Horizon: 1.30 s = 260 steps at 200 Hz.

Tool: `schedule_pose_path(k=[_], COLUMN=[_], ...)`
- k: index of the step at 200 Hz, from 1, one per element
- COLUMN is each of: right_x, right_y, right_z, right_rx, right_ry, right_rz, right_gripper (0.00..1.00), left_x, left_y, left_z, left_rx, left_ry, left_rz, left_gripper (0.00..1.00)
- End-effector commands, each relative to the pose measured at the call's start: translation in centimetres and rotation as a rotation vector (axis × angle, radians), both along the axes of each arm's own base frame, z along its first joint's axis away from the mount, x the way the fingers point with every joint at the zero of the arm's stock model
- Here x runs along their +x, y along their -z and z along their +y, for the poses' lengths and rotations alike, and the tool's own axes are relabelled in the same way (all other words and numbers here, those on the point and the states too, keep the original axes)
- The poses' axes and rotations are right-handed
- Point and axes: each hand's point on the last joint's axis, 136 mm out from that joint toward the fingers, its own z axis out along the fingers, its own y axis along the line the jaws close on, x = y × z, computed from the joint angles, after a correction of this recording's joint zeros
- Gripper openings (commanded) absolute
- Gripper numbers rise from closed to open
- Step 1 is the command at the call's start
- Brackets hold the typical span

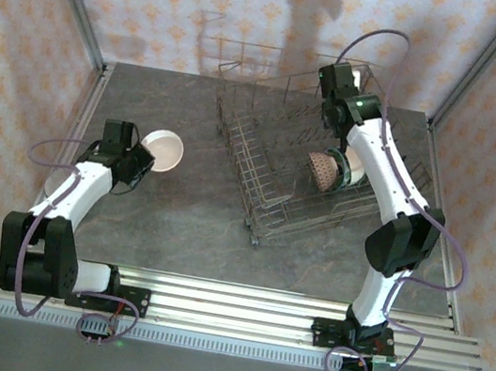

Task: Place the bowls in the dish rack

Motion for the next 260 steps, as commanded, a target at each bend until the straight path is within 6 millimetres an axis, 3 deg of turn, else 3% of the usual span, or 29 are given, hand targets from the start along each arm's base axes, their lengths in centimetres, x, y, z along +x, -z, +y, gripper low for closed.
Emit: schedule_pose_path(k=[1,31,58,106,135,157,188,260], right_x=[-0.3,-0.9,-2.7,-6.4,-7.7,-7.6,-6.3,-4.5], right_y=[-1.8,-5.4,-8.9,-14.5,-16.4,-16.5,-14.1,-11.3], right_z=[1.8,6.1,10.2,14.5,15.5,15.3,14.6,14.3], right_rx=[0.128,0.339,0.545,0.833,0.935,0.947,0.901,0.885], right_ry=[-0.058,-0.239,-0.429,-0.662,-0.728,-0.693,-0.580,-0.460], right_rz=[-0.012,-0.044,-0.060,-0.078,-0.104,-0.112,-0.081,-0.033], right_gripper=[0.58,0.58,0.56,0.54,0.52,0.50,0.47,0.45], left_x=[3.1,5.2,6.9,9.1,9.9,10.2,10.4,10.7], left_y=[-8.7,-16.6,-21.7,-25.0,-25.6,-25.9,-26.3,-26.9], left_z=[-1.5,-3.5,-6.4,-11.4,-14.0,-16.1,-18.3,-21.1], left_rx=[0.089,0.157,0.218,0.304,0.331,0.328,0.340,0.298], left_ry=[0.086,0.156,0.249,0.357,0.418,0.459,0.517,0.581], left_rz=[-0.208,-0.380,-0.465,-0.540,-0.551,-0.566,-0.586,-0.602], left_gripper=[0.00,0.00,0.00,0.00,0.00,0.00,0.00,0.00])
